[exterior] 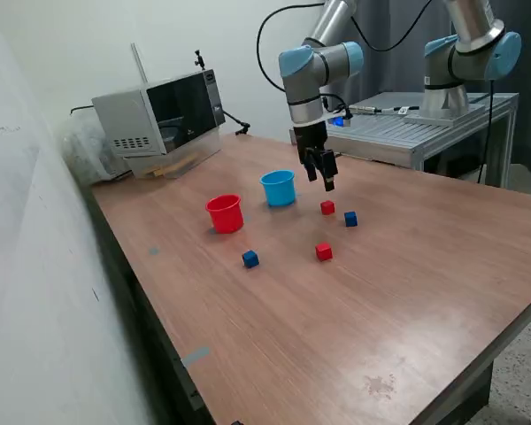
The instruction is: Place red objects in the red bin, and blue objects in the blue bin.
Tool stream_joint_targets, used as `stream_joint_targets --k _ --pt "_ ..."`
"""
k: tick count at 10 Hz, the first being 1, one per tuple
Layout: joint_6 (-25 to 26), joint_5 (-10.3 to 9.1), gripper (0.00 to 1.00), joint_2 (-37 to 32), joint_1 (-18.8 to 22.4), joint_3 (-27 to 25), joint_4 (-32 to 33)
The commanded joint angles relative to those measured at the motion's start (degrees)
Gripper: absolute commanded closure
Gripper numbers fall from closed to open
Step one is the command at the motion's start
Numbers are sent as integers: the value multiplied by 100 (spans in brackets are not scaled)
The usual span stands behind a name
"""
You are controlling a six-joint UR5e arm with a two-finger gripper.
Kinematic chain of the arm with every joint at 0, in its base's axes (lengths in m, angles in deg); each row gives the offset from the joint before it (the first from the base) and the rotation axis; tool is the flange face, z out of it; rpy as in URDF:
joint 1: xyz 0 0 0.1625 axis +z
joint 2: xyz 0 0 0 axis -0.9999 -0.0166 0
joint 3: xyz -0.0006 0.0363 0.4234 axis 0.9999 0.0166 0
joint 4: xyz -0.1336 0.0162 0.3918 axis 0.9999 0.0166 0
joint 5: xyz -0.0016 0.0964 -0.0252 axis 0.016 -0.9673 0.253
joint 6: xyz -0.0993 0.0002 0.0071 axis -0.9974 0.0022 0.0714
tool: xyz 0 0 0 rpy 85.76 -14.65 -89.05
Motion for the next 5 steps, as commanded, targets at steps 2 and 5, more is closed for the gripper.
stream_joint_targets --k 2,5 --pt "-23 44 0 260 276 105 94" --pt "-23 88 0 428 278 114 138"
